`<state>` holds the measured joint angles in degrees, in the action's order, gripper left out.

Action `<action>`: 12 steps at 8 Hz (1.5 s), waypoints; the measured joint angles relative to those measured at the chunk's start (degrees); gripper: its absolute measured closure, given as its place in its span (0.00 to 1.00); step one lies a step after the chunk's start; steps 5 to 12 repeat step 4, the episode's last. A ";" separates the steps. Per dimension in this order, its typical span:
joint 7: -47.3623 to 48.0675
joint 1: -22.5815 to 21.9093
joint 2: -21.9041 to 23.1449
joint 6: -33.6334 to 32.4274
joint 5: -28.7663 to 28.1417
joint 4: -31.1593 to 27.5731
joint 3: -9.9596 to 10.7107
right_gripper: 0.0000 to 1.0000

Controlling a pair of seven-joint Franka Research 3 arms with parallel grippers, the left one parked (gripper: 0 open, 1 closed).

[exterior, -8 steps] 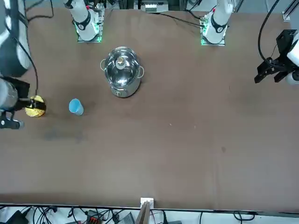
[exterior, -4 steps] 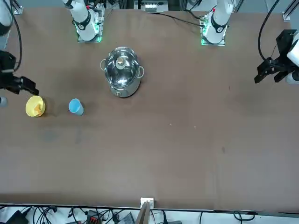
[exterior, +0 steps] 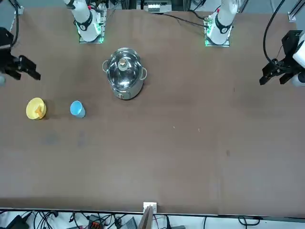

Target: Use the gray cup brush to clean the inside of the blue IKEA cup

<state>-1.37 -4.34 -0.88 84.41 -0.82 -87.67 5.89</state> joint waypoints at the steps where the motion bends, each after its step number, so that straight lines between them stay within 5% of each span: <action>1: -0.19 -0.24 1.95 0.86 -0.18 -2.47 0.54 0.00; 4: -0.19 -1.00 5.16 2.80 -0.27 -6.32 0.60 0.00; 12: -0.19 -1.00 5.16 2.80 -0.27 -6.32 0.60 0.00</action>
